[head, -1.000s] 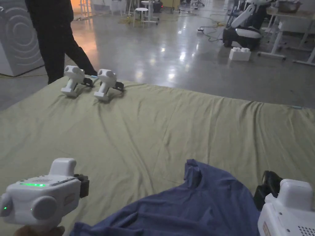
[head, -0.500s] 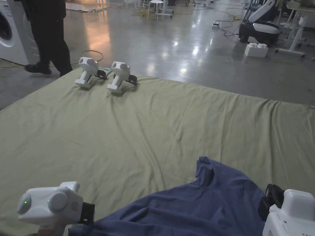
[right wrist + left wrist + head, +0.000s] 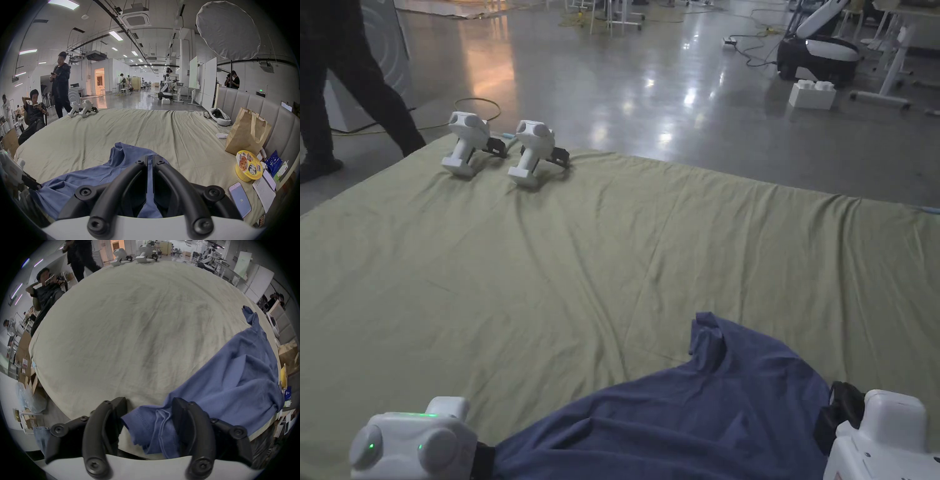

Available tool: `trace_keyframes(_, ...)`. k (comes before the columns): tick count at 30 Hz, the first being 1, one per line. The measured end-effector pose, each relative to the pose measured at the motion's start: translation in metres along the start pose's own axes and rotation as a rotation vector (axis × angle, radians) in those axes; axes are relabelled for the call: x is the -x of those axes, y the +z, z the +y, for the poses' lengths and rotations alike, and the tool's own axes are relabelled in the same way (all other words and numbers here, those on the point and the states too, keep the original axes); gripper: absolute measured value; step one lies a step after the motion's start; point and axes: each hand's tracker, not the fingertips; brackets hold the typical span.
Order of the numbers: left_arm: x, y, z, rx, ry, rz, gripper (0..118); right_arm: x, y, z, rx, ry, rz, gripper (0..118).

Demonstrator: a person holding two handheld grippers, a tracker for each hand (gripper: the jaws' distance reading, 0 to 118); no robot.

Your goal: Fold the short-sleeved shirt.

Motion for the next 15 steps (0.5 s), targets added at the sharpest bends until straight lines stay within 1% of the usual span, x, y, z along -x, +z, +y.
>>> trace_keyframes(1, -0.002, 0.001, -0.002, 0.011, 0.017, -0.017, 62, 0.0, 0.0, -0.001, 0.003, 0.001, 0.0, 8)
trace_keyframes(2, -0.004, 0.002, -0.002, -0.008, -0.015, -0.026, 46, 0.0, -0.001, -0.002, 0.005, 0.001, 0.0, 8)
trace_keyframes(3, -0.005, 0.004, -0.001, -0.023, -0.023, -0.044, 19, 0.0, -0.003, -0.003, 0.009, 0.003, -0.001, 8)
trace_keyframes(4, -0.005, 0.005, 0.001, -0.028, -0.028, -0.065, 15, 0.0, -0.005, -0.003, 0.012, 0.004, -0.001, 8)
trace_keyframes(7, -0.001, 0.005, 0.002, -0.013, -0.035, -0.086, 12, -0.002, -0.014, -0.001, 0.027, 0.011, 0.002, 8)
trace_keyframes(10, 0.015, 0.01, 0.004, -0.042, 0.031, -0.151, 12, -0.009, -0.031, 0.008, 0.05, 0.03, -0.003, 8)
trace_keyframes(12, 0.021, 0.019, 0.006, -0.072, 0.042, -0.18, 12, -0.018, -0.053, 0.019, 0.092, 0.053, 0.005, 9)
trace_keyframes(14, 0.026, 0.024, 0.008, -0.088, 0.049, -0.162, 12, -0.025, -0.081, 0.029, 0.174, 0.072, 0.039, 12)
trace_keyframes(15, 0.028, 0.026, 0.009, -0.094, 0.062, -0.174, 12, -0.029, -0.096, 0.034, 0.224, 0.082, 0.062, 18)
